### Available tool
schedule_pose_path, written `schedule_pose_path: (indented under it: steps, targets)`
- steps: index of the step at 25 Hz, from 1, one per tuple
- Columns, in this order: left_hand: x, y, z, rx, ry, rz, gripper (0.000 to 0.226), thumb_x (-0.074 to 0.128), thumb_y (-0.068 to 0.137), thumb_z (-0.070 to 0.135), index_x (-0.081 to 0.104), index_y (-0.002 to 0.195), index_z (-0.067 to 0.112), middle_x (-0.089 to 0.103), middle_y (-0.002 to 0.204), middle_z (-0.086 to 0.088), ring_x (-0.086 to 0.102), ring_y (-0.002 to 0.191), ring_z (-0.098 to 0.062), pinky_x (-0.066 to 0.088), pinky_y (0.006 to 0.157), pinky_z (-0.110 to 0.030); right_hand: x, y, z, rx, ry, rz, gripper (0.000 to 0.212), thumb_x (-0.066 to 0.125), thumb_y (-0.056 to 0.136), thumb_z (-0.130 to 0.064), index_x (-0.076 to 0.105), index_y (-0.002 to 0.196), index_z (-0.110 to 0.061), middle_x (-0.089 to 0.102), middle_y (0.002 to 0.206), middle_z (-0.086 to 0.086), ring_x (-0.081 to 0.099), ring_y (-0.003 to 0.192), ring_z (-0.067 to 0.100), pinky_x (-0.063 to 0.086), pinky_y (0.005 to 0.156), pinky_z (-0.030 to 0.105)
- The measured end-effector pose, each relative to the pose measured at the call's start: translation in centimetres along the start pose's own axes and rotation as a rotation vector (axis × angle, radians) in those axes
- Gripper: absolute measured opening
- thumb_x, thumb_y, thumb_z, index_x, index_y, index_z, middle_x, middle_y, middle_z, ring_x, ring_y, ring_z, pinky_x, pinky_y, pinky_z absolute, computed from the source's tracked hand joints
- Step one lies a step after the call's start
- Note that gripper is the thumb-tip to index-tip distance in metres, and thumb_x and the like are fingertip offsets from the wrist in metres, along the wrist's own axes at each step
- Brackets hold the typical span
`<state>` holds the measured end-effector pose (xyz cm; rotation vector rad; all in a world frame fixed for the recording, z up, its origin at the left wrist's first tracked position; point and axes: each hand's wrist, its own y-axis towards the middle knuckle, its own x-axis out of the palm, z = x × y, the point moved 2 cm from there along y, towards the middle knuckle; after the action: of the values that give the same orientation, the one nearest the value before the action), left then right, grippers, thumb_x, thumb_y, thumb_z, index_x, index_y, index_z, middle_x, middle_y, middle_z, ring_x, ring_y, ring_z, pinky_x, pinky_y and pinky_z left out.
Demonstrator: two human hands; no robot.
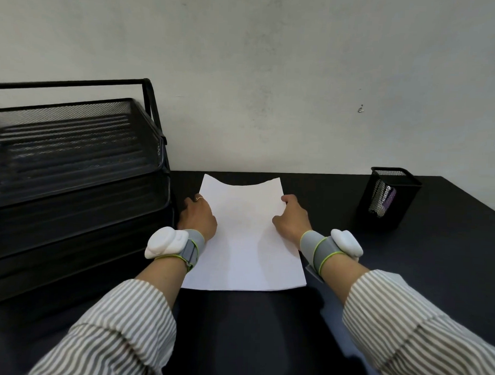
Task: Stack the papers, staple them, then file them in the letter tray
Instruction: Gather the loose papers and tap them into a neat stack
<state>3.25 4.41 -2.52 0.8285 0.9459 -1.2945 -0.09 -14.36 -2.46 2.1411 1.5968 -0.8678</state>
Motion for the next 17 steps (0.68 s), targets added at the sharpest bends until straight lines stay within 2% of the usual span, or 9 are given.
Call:
schedule_pose_path:
  steps: [3,7,12,17]
  targets:
    - [0.3,-0.2,0.1,0.014,0.097,0.004,0.038,0.041,0.093,0.008,0.04,0.129,-0.003,0.033,0.135,-0.022,0.044,0.123,-0.043,0.043,0.097,-0.046,0.3,-0.2,0.0,-0.035,-0.117,0.009,0.059,0.05,0.091,-0.008,0.03,0.145,-0.016,0.046,0.139,0.014,0.048,0.126,0.035,0.042,0.1,0.04]
    - [0.8,-0.5,0.2,0.051,0.282,0.052,0.034,0.041,0.091,0.008,0.046,0.125,0.003,0.038,0.133,-0.019,0.04,0.123,-0.037,0.045,0.091,-0.04,0.6,-0.3,0.0,-0.069,-0.242,0.036,0.056,0.052,0.091,-0.012,0.032,0.144,-0.017,0.039,0.139,0.016,0.047,0.125,0.036,0.043,0.096,0.039]
    - [1.3,-0.4,0.4,0.088,0.451,0.086,0.036,0.042,0.091,0.01,0.048,0.127,0.007,0.041,0.134,-0.015,0.037,0.126,-0.035,0.045,0.087,-0.038,0.7,-0.4,0.3,-0.098,-0.362,0.055,0.054,0.052,0.09,-0.013,0.036,0.141,-0.016,0.036,0.14,0.014,0.035,0.13,0.036,0.042,0.094,0.04]
    - [1.0,-0.2,0.7,0.086,0.526,0.042,0.041,0.04,0.091,0.012,0.045,0.132,0.008,0.043,0.137,-0.014,0.036,0.128,-0.033,0.043,0.092,-0.038,0.6,-0.4,0.3,-0.12,-0.452,0.035,0.05,0.051,0.091,-0.015,0.04,0.139,-0.016,0.04,0.138,0.012,0.035,0.128,0.035,0.04,0.095,0.04]
